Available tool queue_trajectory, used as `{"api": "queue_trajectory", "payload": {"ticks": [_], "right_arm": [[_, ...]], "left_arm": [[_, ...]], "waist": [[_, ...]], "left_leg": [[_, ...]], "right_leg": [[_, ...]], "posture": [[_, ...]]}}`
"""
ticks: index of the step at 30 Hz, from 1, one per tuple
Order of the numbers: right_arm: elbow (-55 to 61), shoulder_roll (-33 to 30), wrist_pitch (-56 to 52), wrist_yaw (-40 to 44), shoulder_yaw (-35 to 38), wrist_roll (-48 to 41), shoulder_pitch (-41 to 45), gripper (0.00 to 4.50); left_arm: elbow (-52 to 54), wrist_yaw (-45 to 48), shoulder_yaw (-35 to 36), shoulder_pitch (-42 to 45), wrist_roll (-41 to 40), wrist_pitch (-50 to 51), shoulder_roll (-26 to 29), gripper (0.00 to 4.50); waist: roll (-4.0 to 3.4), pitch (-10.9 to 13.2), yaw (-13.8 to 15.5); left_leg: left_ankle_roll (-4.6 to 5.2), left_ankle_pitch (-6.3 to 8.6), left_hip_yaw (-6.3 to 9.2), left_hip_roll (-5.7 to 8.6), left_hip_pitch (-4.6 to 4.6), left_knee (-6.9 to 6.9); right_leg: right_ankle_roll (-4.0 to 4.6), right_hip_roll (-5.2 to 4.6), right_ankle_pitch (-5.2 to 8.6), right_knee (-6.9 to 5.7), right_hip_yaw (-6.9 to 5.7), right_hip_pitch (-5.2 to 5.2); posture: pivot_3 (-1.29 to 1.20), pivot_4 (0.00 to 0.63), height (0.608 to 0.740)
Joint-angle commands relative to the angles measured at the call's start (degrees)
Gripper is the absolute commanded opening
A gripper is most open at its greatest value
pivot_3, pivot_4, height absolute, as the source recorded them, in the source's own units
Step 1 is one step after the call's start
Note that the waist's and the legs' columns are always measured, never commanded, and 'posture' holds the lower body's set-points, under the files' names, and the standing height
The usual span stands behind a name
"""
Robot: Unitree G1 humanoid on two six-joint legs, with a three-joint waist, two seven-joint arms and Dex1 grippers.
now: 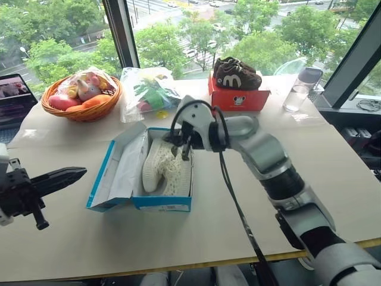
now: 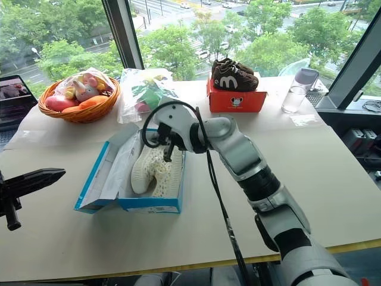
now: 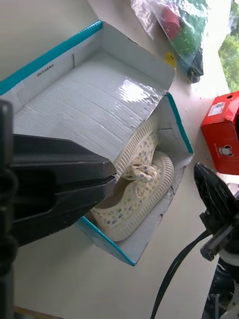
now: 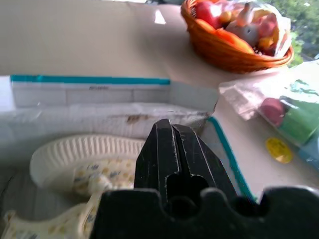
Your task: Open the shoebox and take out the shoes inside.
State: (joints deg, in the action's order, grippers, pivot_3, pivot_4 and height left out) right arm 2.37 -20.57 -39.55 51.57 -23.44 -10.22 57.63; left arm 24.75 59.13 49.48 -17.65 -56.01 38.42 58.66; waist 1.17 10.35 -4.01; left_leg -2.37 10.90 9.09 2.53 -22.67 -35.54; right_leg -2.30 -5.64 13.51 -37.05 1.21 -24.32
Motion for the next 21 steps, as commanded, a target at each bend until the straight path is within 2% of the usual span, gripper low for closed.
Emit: {"api": "queue_trajectory", "payload": {"ticks": [1, 2, 5, 15, 16, 21], "right_arm": [[3.03, -1.31, -1.52, 2.16, -2.11, 0.79, 0.39, 0.05], [3.25, -1.61, -1.55, 2.56, -2.62, 1.02, 0.4, 0.05], [4.33, -1.77, -2.22, 3.76, -3.49, 0.64, 0.5, 0.78], [4.79, -1.1, -2.48, 4.74, -6.84, 2.71, 1.59, 4.23], [4.48, -0.93, -2.32, 4.55, -7.04, 3.14, 1.8, 4.46], [-0.24, 0.51, 0.83, 2.56, -9.32, 8.14, 3.33, 4.46]], "left_arm": [[-3.39, 3.64, -4.01, 3.31, 4.44, -4.06, 1.8, 0.0], [-4.02, 4.51, -5.26, 4.6, 4.96, -4.56, 1.93, 0.0], [-5.67, 6.55, -8.35, 7.7, 6.1, -5.19, 2.37, 0.0], [-7.36, 10.16, -13.26, 12.0, 9.5, -5.95, 2.13, 0.0], [-7.25, 10.26, -13.31, 12.07, 9.6, -5.93, 2.06, 0.0], [-6.14, 11.49, -11.91, 11.67, 9.01, -5.24, 2.27, 0.0]], "waist": [[0.0, 0.0, 0.06], [0.0, 0.0, 0.05], [0.0, 0.0, 0.08], [0.0, 0.0, 0.03], [0.0, 0.0, 0.01], [0.0, 0.0, 0.0]], "left_leg": [[0.0, 0.0, -0.01, -0.08, 0.02, 0.0], [0.0, 0.0, -0.02, -0.18, 0.02, 0.0], [-0.01, 0.01, -0.02, -0.36, 0.04, 0.01], [-0.03, 0.01, -0.09, -0.41, 0.06, 0.16], [-0.03, 0.01, -0.09, -0.41, 0.07, 0.16], [-0.03, 0.01, -0.1, -0.44, 0.1, 0.16]], "right_leg": [[0.05, 0.09, -0.03, 0.01, 0.0, 0.0], [0.08, 0.19, -0.05, 0.02, 0.0, 0.0], [0.17, 0.37, -0.09, 0.02, -0.01, -0.02], [0.22, 0.4, -0.13, 0.03, 0.04, -0.12], [0.22, 0.4, -0.13, 0.02, 0.04, -0.12], [0.24, 0.42, -0.14, 0.01, 0.04, -0.12]], "posture": [[0.0, 0.15, 0.74], [0.0, 0.15, 0.74], [0.0, 0.15, 0.74], [0.0, 0.15, 0.74], [0.0, 0.15, 0.74], [0.0, 0.15, 0.74]]}}
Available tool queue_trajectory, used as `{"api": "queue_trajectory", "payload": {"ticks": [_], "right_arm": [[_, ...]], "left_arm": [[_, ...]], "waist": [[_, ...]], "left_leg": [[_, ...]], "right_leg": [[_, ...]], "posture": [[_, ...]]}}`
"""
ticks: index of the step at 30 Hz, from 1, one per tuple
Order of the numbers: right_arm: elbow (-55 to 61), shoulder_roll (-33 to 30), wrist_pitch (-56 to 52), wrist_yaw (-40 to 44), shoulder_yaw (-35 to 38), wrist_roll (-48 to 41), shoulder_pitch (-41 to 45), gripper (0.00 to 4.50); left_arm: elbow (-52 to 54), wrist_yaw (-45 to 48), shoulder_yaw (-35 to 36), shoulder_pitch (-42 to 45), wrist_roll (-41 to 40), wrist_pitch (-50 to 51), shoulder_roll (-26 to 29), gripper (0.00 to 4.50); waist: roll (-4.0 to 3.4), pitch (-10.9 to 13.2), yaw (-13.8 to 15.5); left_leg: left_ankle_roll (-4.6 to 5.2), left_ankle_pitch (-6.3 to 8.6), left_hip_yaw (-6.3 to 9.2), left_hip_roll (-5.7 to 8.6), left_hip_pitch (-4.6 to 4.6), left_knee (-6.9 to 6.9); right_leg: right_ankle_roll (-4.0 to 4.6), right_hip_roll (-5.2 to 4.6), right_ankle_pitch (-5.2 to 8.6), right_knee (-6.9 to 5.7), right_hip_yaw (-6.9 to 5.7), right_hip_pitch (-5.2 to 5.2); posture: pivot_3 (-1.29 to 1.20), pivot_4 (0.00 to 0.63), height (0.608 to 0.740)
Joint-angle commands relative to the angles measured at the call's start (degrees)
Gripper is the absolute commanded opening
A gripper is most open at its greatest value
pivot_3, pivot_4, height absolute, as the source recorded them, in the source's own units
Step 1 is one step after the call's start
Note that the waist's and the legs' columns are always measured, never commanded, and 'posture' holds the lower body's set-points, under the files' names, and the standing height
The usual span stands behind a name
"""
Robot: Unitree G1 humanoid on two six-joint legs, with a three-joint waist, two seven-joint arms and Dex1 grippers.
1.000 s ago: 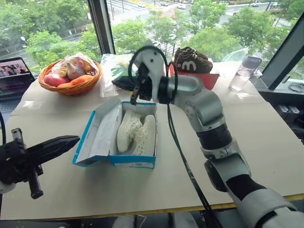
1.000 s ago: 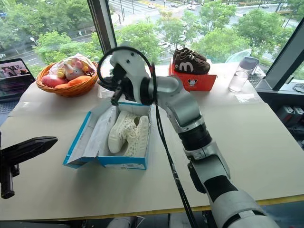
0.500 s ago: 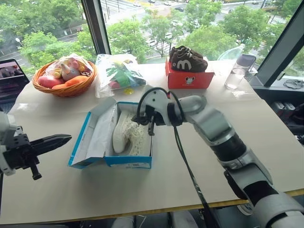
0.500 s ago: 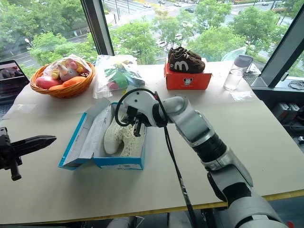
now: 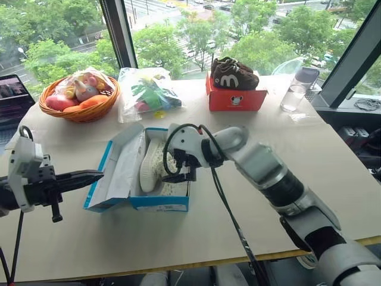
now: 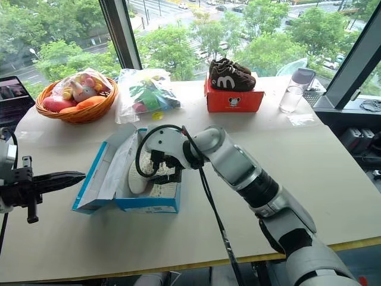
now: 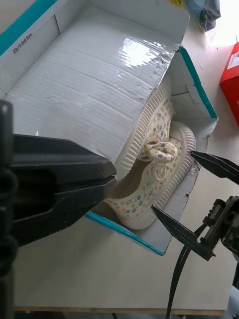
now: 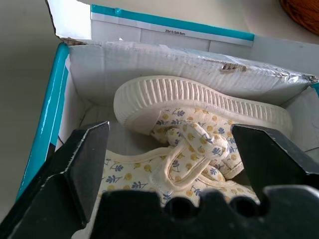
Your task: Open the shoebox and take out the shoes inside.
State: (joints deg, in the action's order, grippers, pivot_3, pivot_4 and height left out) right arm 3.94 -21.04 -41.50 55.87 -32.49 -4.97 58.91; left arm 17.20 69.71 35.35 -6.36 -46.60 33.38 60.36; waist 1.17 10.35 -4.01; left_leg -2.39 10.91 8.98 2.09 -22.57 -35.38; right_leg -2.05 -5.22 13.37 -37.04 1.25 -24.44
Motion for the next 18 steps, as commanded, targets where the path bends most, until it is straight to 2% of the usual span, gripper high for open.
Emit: {"api": "queue_trajectory", "payload": {"ticks": [1, 12, 18], "right_arm": [[-2.84, 1.35, 3.19, -2.06, -0.43, 3.52, 2.22, 4.46], [-13.56, 5.19, 8.92, -3.41, -3.81, 9.99, -1.2, 4.46], [-14.5, 5.09, 8.78, -2.7, -5.67, 11.98, -5.61, 4.46]], "left_arm": [[1.43, 1.0, 2.46, 0.4, -0.39, -0.14, 0.64, 0.0], [1.81, 0.45, 3.77, 0.97, 0.14, 0.15, 0.26, 0.0], [2.48, -0.28, 2.62, 1.39, -0.09, -0.18, -0.7, 0.0]], "waist": [[0.0, 0.0, 0.01], [0.02, -0.01, -0.02], [0.18, -0.24, 0.03]], "left_leg": [[0.0, 0.0, 0.0, 0.0, 0.01, 0.0], [0.0, 0.0, -0.01, -0.01, 0.07, 0.02], [-0.01, 0.0, -0.07, -0.06, 0.55, 0.1]], "right_leg": [[0.0, 0.0, 0.0, 0.0, 0.0, 0.0], [0.05, 0.02, -0.03, -0.01, 0.02, 0.04], [0.04, 0.04, -0.02, -0.01, 0.03, 0.42]], "posture": [[0.0, 0.15, 0.74], [0.0, 0.15, 0.74], [0.0, 0.15, 0.74]]}}
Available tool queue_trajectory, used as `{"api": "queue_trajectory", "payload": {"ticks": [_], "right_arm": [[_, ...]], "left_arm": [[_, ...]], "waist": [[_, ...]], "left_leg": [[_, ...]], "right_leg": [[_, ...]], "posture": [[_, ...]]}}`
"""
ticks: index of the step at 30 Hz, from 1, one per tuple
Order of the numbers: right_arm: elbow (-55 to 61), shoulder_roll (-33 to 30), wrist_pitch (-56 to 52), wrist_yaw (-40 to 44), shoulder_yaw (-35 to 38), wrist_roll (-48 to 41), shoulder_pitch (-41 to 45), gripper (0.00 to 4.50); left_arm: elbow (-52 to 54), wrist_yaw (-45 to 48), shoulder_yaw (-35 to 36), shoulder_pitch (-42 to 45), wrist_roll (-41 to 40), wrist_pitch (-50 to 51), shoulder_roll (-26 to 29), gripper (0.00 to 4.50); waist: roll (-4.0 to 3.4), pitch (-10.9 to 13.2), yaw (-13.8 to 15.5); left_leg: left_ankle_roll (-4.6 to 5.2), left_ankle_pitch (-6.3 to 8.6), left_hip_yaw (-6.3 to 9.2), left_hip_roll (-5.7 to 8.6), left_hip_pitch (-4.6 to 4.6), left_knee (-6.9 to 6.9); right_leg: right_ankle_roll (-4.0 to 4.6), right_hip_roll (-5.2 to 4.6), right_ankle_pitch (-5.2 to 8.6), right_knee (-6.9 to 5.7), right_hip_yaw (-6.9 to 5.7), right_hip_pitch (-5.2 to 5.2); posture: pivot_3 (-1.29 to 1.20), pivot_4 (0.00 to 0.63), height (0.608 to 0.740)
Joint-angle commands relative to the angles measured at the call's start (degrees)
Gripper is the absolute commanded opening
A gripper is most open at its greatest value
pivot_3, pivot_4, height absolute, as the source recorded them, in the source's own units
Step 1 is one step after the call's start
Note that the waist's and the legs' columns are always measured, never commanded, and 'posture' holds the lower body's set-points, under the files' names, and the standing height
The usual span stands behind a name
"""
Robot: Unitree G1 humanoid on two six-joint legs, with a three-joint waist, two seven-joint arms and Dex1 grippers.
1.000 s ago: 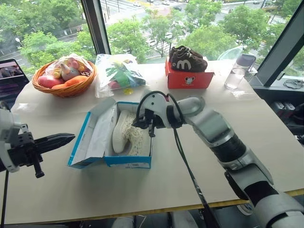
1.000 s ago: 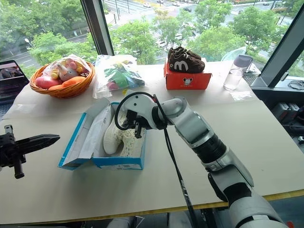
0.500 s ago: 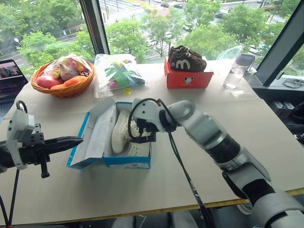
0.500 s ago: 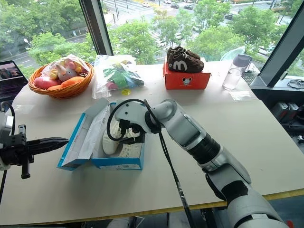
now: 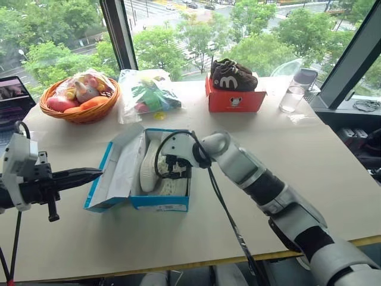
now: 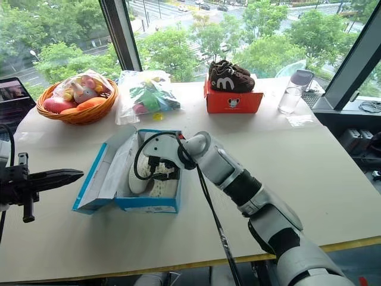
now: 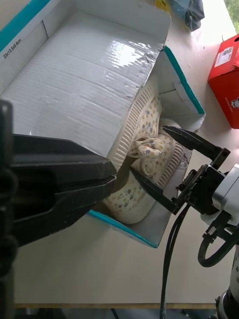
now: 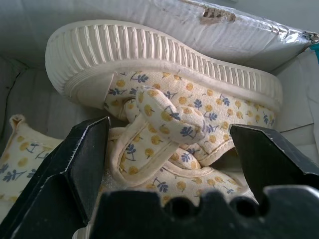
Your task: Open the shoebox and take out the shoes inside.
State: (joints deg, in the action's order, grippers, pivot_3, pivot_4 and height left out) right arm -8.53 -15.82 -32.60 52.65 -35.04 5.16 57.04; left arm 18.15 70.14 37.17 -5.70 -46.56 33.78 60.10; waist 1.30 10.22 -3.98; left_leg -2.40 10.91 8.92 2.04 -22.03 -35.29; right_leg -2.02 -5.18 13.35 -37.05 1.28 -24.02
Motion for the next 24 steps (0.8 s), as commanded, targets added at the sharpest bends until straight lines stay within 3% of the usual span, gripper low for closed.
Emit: {"api": "queue_trajectory", "payload": {"ticks": [1, 8, 12, 21, 22, 24], "right_arm": [[-2.35, -0.13, 0.01, 0.47, -3.33, 2.43, -4.24, 4.46], [-3.01, 0.59, -0.43, 1.62, -2.63, 3.44, -6.54, 4.46], [-2.21, 0.71, -0.76, 2.62, -2.06, 3.5, -6.95, 3.39], [-2.02, 1.3, -0.74, 3.83, -1.15, 4.07, -7.52, 0.32], [-1.94, 1.28, -0.77, 4.08, -1.12, 4.07, -7.53, 0.05], [-1.8, 1.38, -0.89, 4.22, -0.78, 4.12, -7.42, 0.02]], "left_arm": [[1.58, -1.04, 0.54, 1.25, -0.16, -0.92, -0.78, 0.0], [0.19, -3.56, -2.28, 4.03, -0.15, -3.2, -6.71, 0.0], [-0.19, -3.57, -4.79, 2.7, 0.92, -3.91, -8.85, 0.0], [1.6, -6.46, -10.05, 3.26, 1.82, -5.56, -14.36, 0.0], [1.76, -6.84, -10.08, 3.5, 1.34, -5.34, -14.61, 0.0], [2.16, -7.49, -10.12, 4.03, 0.53, -5.21, -15.13, 0.0]], "waist": [[0.11, -0.22, -0.01], [0.33, -0.68, 0.08], [0.35, -0.73, 0.07], [0.37, -0.77, 0.17], [0.37, -0.77, 0.17], [0.37, -0.77, 0.16]], "left_leg": [[0.0, 0.0, -0.02, -0.01, 0.06, 0.05], [-0.04, 0.03, -0.06, -0.09, 0.89, 0.37], [-0.11, 0.07, -0.06, -0.1, 0.97, 0.37], [-0.12, 0.08, -0.05, -0.13, 0.96, 0.38], [-0.12, 0.08, -0.05, -0.13, 0.96, 0.39], [-0.12, 0.08, -0.05, -0.13, 0.96, 0.38]], "right_leg": [[0.01, 0.0, 0.01, 0.0, 0.01, 0.02], [0.11, 0.05, 0.1, 0.12, 0.02, 0.8], [0.11, 0.04, 0.16, 0.17, 0.02, 0.92], [0.11, 0.07, 0.16, 0.17, 0.02, 0.9], [0.12, 0.08, 0.16, 0.17, 0.01, 0.89], [0.12, 0.07, 0.17, 0.17, 0.01, 0.89]], "posture": [[0.0, 0.15, 0.74], [0.0, 0.15, 0.74], [0.0, 0.15, 0.74], [0.0, 0.15, 0.74], [0.0, 0.15, 0.74], [0.0, 0.15, 0.74]]}}
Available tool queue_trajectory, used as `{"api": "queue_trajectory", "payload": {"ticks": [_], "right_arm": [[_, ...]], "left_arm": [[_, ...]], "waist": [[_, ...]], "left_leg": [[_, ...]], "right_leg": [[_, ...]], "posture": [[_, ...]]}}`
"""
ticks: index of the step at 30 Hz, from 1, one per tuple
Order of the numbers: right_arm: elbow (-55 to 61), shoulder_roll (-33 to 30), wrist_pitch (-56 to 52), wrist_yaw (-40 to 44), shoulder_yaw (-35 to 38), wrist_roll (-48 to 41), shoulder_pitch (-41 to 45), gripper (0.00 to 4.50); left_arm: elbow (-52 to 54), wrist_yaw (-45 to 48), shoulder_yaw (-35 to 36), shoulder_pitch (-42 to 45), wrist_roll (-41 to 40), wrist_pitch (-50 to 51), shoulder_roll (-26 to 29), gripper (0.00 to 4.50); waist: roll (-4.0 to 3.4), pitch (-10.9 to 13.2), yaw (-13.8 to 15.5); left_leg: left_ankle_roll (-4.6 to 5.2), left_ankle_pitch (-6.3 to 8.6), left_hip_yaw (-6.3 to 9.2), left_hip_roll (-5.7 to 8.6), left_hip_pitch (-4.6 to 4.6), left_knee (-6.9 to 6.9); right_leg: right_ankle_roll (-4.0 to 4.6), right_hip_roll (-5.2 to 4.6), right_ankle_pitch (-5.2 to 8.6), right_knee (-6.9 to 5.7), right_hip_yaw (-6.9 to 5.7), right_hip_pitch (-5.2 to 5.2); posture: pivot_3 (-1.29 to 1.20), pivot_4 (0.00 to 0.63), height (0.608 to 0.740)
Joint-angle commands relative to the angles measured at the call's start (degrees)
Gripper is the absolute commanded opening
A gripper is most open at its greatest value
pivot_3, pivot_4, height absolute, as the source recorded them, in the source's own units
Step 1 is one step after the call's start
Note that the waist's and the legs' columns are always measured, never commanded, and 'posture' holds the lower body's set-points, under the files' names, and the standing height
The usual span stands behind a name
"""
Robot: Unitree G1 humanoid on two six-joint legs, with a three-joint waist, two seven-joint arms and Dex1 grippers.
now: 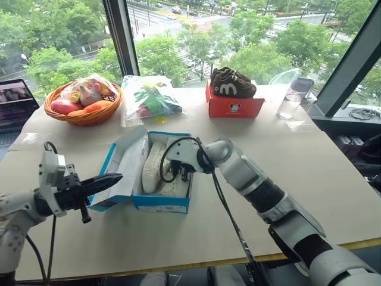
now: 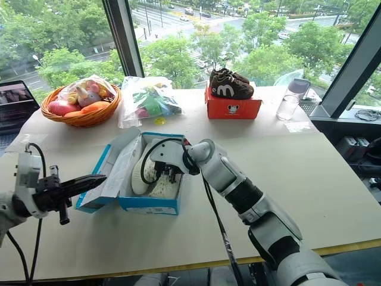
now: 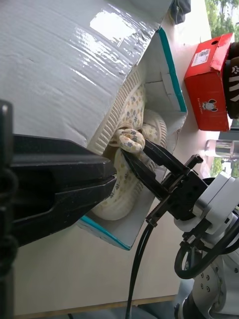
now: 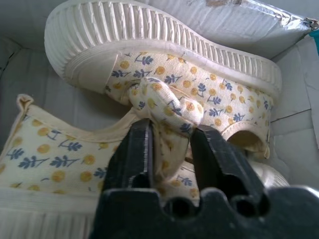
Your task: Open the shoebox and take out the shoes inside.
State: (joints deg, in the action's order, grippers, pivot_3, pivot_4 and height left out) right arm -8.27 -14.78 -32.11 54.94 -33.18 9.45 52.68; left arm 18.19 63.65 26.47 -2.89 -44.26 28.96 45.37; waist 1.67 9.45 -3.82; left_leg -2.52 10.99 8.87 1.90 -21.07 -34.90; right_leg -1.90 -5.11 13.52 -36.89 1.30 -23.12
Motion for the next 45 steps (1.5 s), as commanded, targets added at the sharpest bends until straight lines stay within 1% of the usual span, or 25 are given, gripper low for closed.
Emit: {"api": "queue_trajectory", "payload": {"ticks": [1, 9, 14, 18, 20, 21, 26, 32, 37, 45], "right_arm": [[-1.98, 0.36, -1.41, 2.09, -2.48, -0.23, -2.97, 0.02], [0.34, 1.34, -3.52, 3.57, 1.93, -3.61, -2.0, 0.02], [3.36, 1.87, -6.86, 4.55, 6.54, -7.63, 0.06, 0.02], [5.62, 2.12, -9.76, 4.39, 9.73, -10.75, 1.95, 0.02], [7.0, 2.26, -11.42, 4.23, 11.93, -12.98, 3.08, 0.02], [7.58, 2.3, -12.38, 4.02, 13.24, -14.13, 3.77, 0.02], [10.67, 2.43, -16.34, 3.28, 20.04, -20.71, 7.11, 0.02], [11.58, 3.14, -20.11, 0.46, 25.16, -26.64, 9.19, 0.02], [11.54, 3.34, -22.03, -2.39, 27.31, -29.8, 10.29, 0.02], [8.45, 5.58, -24.94, -8.45, 32.39, -34.83, 12.34, 0.02]], "left_arm": [[2.23, -1.29, 0.51, 1.41, -2.03, -0.37, -0.62, 0.0], [3.12, -2.38, -0.34, 1.17, -1.71, -1.23, -1.49, 0.0], [3.01, -2.72, -0.73, 0.69, -1.01, -1.82, -2.06, 0.0], [3.12, -3.11, -1.16, 0.34, -0.76, -1.96, -2.55, 0.0], [3.29, -3.39, -1.42, 0.27, -0.61, -2.03, -2.69, 0.0], [3.31, -3.43, -1.49, 0.26, -0.51, -2.11, -2.69, 0.0], [2.93, -3.6, -1.9, 0.57, 0.1, -2.41, -2.43, 0.0], [2.46, -3.65, -2.48, 0.89, 0.61, -2.93, -2.37, 0.0], [2.22, -3.44, -2.74, 1.14, 1.02, -3.04, -2.4, 0.0], [1.38, -3.16, -3.1, 1.77, 1.92, -3.36, -1.94, 0.0]], "waist": [[0.0, 0.0, 0.0], [0.01, 0.0, -0.01], [-0.06, 0.11, -0.01], [-0.11, 0.15, -0.09], [-0.1, 0.19, -0.12], [-0.1, 0.21, -0.12], [-0.13, 0.31, -0.06], [-0.17, 0.38, -0.03], [-0.2, 0.41, -0.09], [-0.23, 0.5, -0.05]], "left_leg": [[0.0, 0.0, 0.0, 0.0, 0.0, 0.0], [-0.01, 0.0, 0.0, 0.0, -0.05, 0.03], [-0.01, 0.01, 0.0, 0.01, -0.14, 0.04], [-0.01, 0.01, 0.0, 0.0, -0.41, 0.07], [-0.03, -0.01, 0.0, 0.02, -0.99, -0.04], [-0.04, -0.02, 0.0, 0.01, -1.09, -0.07], [-0.04, -0.01, 0.0, 0.02, -1.16, -0.05], [-0.04, -0.01, 0.0, 0.01, -1.15, -0.06], [-0.04, -0.02, 0.0, 0.02, -1.17, -0.05], [-0.04, -0.02, 0.0, 0.01, -1.19, -0.05]], "right_leg": [[0.0, 0.0, 0.0, 0.0, 0.0, 0.0], [0.0, 0.0, 0.01, 0.01, 0.0, -0.06], [0.0, -0.01, 0.01, 0.06, 0.0, -0.14], [0.01, 0.0, 0.0, 0.04, 0.0, -0.45], [0.03, 0.01, -0.02, -0.12, 0.04, -1.06], [0.06, 0.02, -0.04, -0.15, 0.04, -1.17], [0.11, 0.01, -0.08, -0.14, 0.04, -1.23], [0.08, 0.02, -0.05, -0.13, 0.03, -1.21], [0.08, 0.02, -0.06, -0.13, 0.03, -1.22], [0.13, 0.02, -0.09, -0.14, 0.03, -1.23]], "posture": [[0.0, 0.15, 0.74], [0.0, 0.15, 0.74], [0.0, 0.15, 0.74], [0.0, 0.15, 0.74], [0.0, 0.15, 0.74], [0.0, 0.15, 0.74], [0.0, 0.15, 0.74], [0.0, 0.15, 0.74], [0.0, 0.15, 0.74], [0.0, 0.15, 0.74]]}}
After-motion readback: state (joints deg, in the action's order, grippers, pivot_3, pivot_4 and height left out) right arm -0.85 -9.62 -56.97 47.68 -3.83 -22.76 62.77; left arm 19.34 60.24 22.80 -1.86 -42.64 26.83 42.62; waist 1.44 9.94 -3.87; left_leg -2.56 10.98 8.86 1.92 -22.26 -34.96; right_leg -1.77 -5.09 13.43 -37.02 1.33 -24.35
